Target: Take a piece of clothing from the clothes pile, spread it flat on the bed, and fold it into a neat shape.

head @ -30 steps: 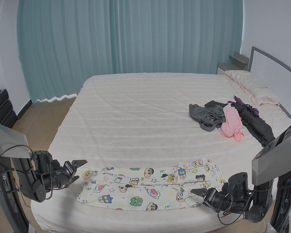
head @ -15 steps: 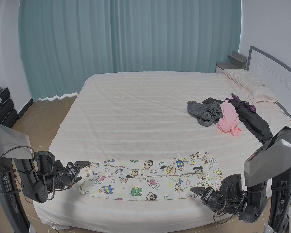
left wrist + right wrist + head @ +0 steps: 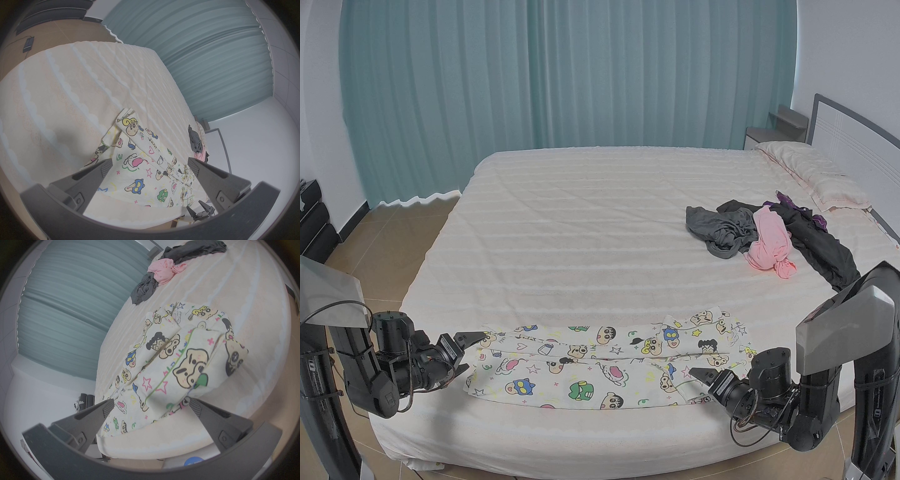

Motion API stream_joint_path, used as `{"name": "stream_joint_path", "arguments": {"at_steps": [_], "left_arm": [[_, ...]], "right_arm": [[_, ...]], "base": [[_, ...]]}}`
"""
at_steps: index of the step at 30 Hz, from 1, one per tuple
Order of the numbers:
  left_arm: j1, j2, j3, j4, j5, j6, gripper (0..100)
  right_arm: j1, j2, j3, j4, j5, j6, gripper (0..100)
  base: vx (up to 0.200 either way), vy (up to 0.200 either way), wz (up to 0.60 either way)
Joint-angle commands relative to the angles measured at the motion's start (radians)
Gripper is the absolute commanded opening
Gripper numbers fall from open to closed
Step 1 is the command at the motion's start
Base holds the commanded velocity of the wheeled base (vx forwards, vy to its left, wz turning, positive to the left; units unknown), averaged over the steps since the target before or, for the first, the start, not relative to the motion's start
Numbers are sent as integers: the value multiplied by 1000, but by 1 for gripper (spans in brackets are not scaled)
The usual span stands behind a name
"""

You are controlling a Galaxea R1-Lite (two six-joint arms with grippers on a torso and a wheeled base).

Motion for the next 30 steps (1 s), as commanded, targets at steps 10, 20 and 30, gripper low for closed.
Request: {"name": "stream_joint_path", "arguments": {"at_steps": [10, 20, 30], "left_arm": [[1, 3, -2, 0, 0, -1, 100], [2, 11, -2, -23, 0, -4, 100], [2, 22, 1, -43, 1, -4, 100]], "right_arm": [[-24, 44, -44, -7, -5, -18, 100], [-6, 34, 0, -7, -23, -19, 0], [47, -37, 46, -7, -23, -23, 0]], "base": [[0, 0, 0], [0, 0, 0], [0, 0, 0]]}}
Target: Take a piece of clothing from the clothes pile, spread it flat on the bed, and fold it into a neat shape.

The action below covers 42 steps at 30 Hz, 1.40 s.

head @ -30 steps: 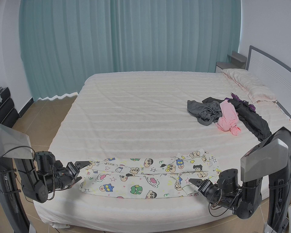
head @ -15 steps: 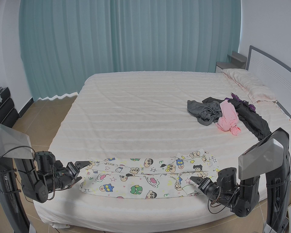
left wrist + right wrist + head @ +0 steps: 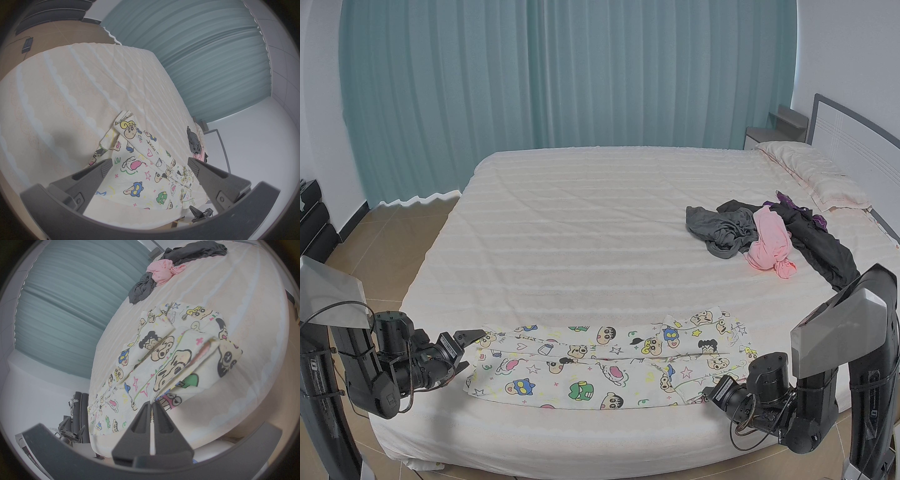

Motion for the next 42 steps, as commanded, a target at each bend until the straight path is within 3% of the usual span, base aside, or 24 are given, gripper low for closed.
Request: {"name": "stream_joint_path", "arguments": {"at_steps": [1, 15, 16, 23, 30, 33, 42], "left_arm": [[0, 4, 0, -1, 0, 0, 100], [0, 6, -2, -1, 0, 0, 100], [0, 6, -2, -1, 0, 0, 100], [0, 6, -3, -1, 0, 0, 100], [0, 6, -3, -1, 0, 0, 100], [0, 6, -3, -1, 0, 0, 100], [0, 9, -3, -1, 0, 0, 100]], "right_arm": [[31, -62, 25, -8, 0, -4, 0], [54, -64, 65, -6, -1, -12, 0], [58, -62, 69, -6, 0, -12, 100], [100, -79, 115, -8, 0, -32, 100], [46, -140, 85, -8, 10, -90, 100], [14, -111, -4, -4, 40, -104, 100], [15, 14, -124, -4, 131, -129, 100]], "base": [[0, 0, 0], [0, 0, 0], [0, 0, 0], [0, 0, 0], [0, 0, 0], [0, 0, 0], [0, 0, 0]]}}
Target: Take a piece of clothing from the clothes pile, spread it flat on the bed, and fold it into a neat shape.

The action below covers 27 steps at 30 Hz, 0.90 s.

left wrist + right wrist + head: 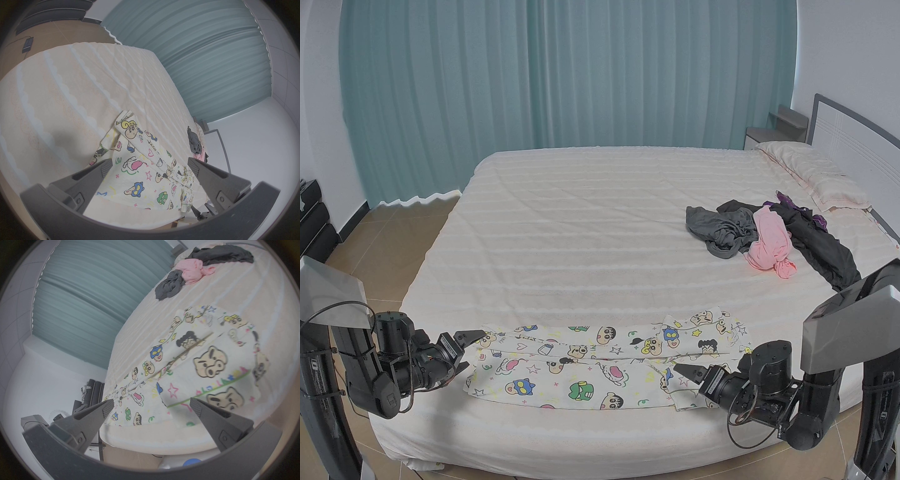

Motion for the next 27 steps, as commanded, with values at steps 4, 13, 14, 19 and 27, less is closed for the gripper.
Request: {"name": "stream_joint_path", "arguments": {"at_steps": [4, 13, 14, 19, 27], "left_arm": [[0, 6, -1, -1, 0, 0, 100], [2, 6, -1, -2, 3, 1, 100], [5, 6, -8, -2, 11, 1, 100], [5, 7, -11, -2, 44, 0, 100], [5, 13, -11, -8, 41, 3, 100]], "right_arm": [[-7, 106, -62, 3, 34, -73, 100], [-37, 1, -55, -9, 41, -71, 100], [-44, -36, -47, -9, 52, -71, 100], [-186, -164, -53, -9, 58, -34, 100], [-291, -183, -58, -8, 64, -21, 100]], "base": [[0, 0, 0], [0, 0, 0], [0, 0, 0], [0, 0, 0], [125, 0, 0]]}}
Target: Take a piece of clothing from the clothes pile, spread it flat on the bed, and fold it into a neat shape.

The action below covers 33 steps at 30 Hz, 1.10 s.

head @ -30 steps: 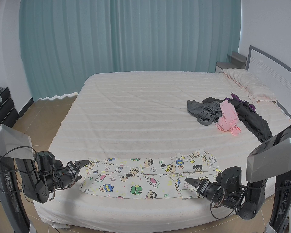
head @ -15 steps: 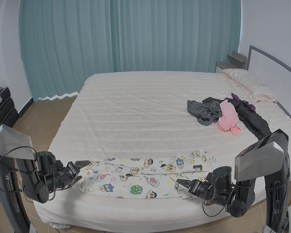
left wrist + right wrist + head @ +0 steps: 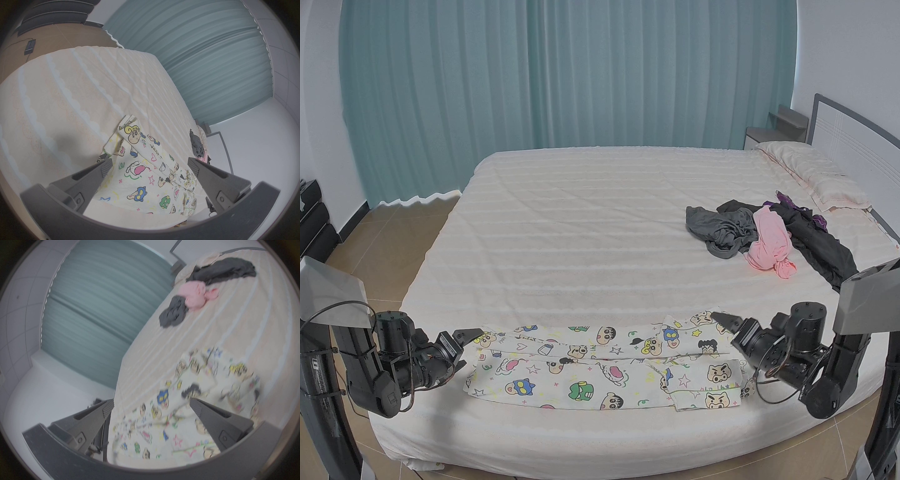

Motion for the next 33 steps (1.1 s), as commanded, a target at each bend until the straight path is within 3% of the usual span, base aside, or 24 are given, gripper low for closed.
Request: {"name": "stream_joint_path", "arguments": {"at_steps": [1, 13, 19, 26, 29, 31, 33], "left_arm": [[1, 7, 2, -13, 2, 0, 100], [1, 14, 0, -19, 0, 5, 100], [2, 14, 2, -22, 6, 17, 100], [79, -38, 3, -10, 3, 212, 100], [84, -71, -25, 44, 2, 267, 100], [76, -87, -109, 162, -3, 307, 100], [62, -101, -252, 387, -20, 350, 100]], "right_arm": [[-39, -40, -6, -9, 3, 6, 100], [-29, -13, -3, -9, 2, 8, 100], [-22, -11, -1, -9, 2, 8, 100], [11, -10, 6, -9, 0, 9, 100], [17, -8, 8, -9, -1, 9, 100], [18, 1, 8, -9, 0, 9, 100], [18, 24, 8, -9, -3, 11, 100]], "base": [[200, 0, 0], [200, 0, 0], [0, 0, 0], [0, 0, 0], [0, 0, 0], [0, 0, 0], [0, 0, 0]]}}
